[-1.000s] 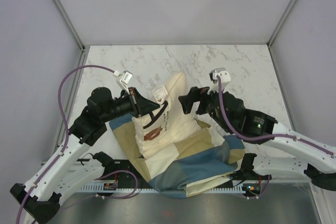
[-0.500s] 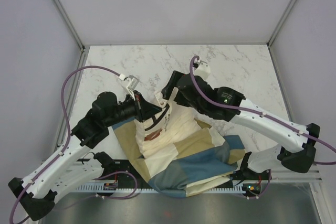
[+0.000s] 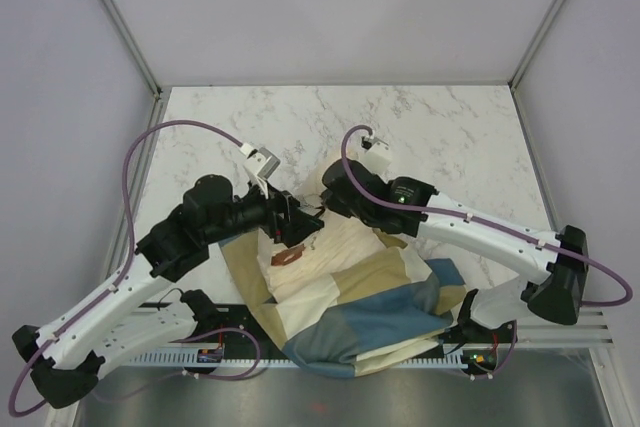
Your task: Put the pillow into the pillowcase
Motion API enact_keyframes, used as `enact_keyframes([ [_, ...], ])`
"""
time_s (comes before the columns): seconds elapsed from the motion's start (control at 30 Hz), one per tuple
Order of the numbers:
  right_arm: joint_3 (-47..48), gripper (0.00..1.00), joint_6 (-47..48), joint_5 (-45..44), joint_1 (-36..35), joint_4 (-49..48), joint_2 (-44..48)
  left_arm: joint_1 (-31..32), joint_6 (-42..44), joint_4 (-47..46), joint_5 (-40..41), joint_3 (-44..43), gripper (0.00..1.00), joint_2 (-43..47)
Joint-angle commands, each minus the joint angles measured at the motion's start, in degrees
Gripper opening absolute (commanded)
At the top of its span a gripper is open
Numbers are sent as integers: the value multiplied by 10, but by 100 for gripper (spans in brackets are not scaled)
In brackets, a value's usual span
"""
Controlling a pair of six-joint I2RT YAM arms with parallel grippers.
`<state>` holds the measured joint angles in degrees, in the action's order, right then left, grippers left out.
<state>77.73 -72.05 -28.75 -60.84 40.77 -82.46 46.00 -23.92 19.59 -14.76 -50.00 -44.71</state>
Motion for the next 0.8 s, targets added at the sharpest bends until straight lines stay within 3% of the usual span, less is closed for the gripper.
enact_keyframes([
  [0.0, -61, 0, -5, -22, 13, 19, 75, 6, 32, 140, 104, -71, 100, 16],
  [0.1, -114, 0, 3, -29, 15, 19, 129, 3, 27, 213, 212, -126, 100, 2],
  [0.2, -165, 0, 21, -32, 15, 19, 185, -5, 21, 214, 212, -152, 100, -21],
  [0.23, -174, 0, 30, -32, 16, 20, 198, -13, 7, 260, 271, -154, 100, -28],
  [0.3, -196, 0, 66, -25, 16, 15, 235, -29, 9, 261, 278, -146, 100, -52],
  [0.4, -220, 0, 118, 2, 16, -4, 283, -92, 39, 222, 208, -118, 99, -99],
  [0.43, -227, 0, 129, 15, 14, -12, 295, -147, 62, 210, 182, -109, 99, -116],
  [0.57, -239, 0, 157, 34, 15, -24, 334, -236, 134, 150, -11, -91, 100, -203],
  [0.63, -236, 0, 170, 41, 14, -22, 334, -235, 165, 152, -26, -115, 100, -276],
  [0.77, -232, 0, 182, 58, 15, -22, 330, -235, 170, 170, 43, -156, 100, -388],
])
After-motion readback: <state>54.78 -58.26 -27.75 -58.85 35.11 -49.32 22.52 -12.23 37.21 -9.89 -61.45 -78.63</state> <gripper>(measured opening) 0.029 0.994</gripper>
